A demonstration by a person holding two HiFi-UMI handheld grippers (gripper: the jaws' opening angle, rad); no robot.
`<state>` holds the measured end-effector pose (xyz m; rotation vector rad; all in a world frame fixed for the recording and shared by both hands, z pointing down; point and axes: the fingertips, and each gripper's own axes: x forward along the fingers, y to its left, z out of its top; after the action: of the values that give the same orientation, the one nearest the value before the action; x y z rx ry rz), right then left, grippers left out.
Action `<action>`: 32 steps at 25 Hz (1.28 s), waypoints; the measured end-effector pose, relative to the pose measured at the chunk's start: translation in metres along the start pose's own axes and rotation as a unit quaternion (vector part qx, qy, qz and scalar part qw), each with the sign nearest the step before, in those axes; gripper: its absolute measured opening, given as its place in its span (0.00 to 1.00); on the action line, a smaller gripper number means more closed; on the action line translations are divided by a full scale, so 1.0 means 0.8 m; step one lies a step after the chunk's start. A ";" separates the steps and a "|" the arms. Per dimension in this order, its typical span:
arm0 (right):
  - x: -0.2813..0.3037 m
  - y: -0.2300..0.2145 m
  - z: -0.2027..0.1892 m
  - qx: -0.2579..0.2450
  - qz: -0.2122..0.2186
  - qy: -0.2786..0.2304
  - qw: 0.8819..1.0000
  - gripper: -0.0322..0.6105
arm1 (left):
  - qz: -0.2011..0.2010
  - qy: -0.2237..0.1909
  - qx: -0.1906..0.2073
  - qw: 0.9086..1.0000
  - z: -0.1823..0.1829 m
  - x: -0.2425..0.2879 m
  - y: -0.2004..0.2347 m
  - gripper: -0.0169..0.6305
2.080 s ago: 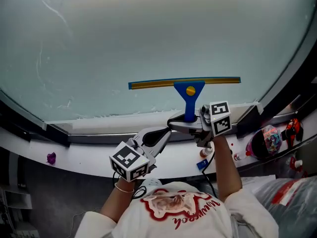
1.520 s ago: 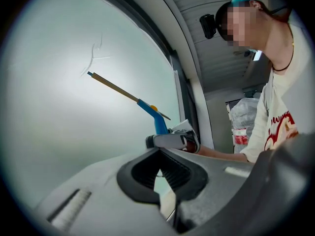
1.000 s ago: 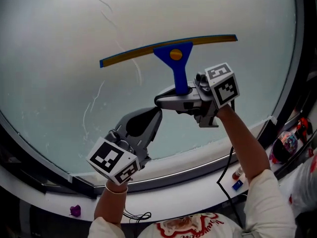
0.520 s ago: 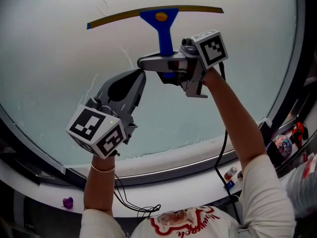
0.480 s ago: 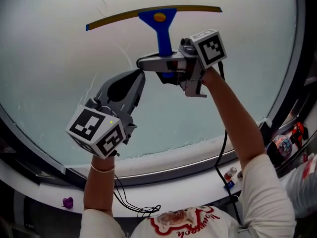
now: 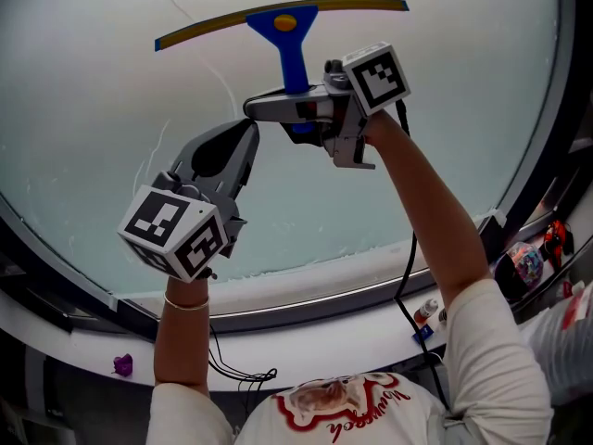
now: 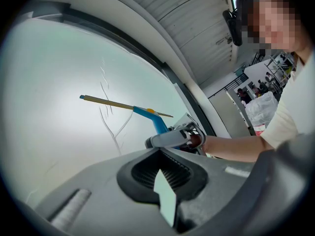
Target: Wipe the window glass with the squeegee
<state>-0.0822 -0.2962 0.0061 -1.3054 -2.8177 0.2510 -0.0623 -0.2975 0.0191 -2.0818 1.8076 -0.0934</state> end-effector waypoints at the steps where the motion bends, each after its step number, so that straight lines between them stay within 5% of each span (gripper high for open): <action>1: 0.000 0.000 0.000 0.001 0.000 -0.001 1.000 0.09 | -0.001 0.001 -0.002 1.000 -0.001 0.001 0.001 0.04; 11: -0.005 -0.011 -0.005 0.023 -0.008 -0.005 1.000 0.09 | -0.001 0.019 -0.028 0.999 -0.006 0.003 0.003 0.04; 32: -0.013 -0.021 -0.127 0.050 -0.012 -0.001 0.999 0.10 | 0.011 0.045 -0.085 0.995 -0.111 -0.026 -0.047 0.04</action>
<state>-0.0787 -0.3014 0.1096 -1.2520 -2.7804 0.3859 -0.0568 -0.2953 0.1177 -2.2041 1.9531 -0.0280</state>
